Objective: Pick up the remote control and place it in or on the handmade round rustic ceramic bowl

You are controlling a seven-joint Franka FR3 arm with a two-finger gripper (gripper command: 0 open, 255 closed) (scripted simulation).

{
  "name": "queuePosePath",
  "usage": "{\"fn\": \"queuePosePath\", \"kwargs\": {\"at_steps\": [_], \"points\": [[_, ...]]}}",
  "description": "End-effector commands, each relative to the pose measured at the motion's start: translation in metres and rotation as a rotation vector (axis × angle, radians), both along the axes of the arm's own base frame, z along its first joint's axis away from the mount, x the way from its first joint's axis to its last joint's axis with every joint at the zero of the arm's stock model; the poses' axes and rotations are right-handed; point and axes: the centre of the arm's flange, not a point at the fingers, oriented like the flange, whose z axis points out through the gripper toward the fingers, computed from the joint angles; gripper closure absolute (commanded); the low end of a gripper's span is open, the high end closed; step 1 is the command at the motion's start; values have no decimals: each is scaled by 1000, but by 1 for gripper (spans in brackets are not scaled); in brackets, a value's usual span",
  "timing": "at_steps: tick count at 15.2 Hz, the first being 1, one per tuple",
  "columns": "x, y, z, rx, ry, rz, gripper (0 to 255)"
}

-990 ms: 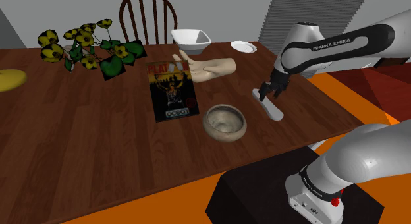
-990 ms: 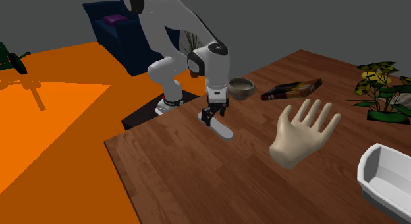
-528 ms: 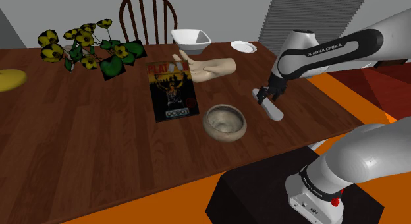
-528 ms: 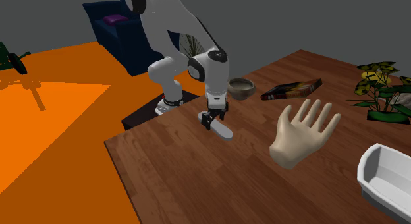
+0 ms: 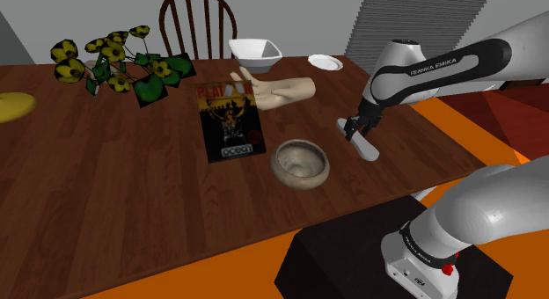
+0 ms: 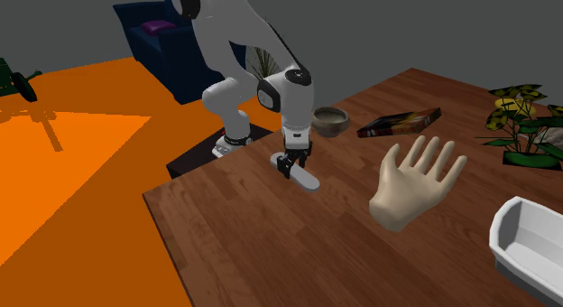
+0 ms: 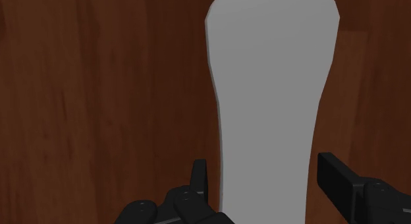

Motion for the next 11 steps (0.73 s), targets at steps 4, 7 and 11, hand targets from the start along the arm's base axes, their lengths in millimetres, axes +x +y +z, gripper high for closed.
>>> {"fn": "queuePosePath", "kwargs": {"at_steps": [4, 7, 11], "points": [[0, 0, 0, 0, 0, 0, 255], [0, 0, 5, 0, 0, 0, 255], [0, 0, 26, 0, 0, 0, 255]]}}
